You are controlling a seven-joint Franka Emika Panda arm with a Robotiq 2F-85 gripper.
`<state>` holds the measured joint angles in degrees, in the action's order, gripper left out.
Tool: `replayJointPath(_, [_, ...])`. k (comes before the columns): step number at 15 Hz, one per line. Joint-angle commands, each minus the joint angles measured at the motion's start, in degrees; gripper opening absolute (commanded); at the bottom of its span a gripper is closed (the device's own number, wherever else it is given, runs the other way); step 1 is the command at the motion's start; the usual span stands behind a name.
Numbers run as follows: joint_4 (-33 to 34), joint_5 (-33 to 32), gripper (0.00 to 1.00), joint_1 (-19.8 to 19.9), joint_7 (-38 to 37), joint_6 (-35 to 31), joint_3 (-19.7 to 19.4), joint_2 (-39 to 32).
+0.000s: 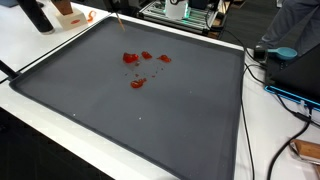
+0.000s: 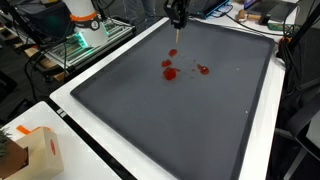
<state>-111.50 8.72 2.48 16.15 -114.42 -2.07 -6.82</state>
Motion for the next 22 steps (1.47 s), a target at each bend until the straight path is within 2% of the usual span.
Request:
replayJointPath(1, [-2.9, 2.2, 0.03, 0.8, 2.7, 0.9, 0.3, 3.1])
replayJointPath(11, [-4.9, 3.0, 0.03, 0.5, 4.6, 0.9, 0.0, 5.4])
replayJointPath(12, [-2.8, 1.2, 0.13, 0.1, 2.9, 0.4, 0.1, 3.6])
replayJointPath(22, [-3.1, 1.3, 0.13, 0.1, 3.1, 0.4, 0.1, 3.8])
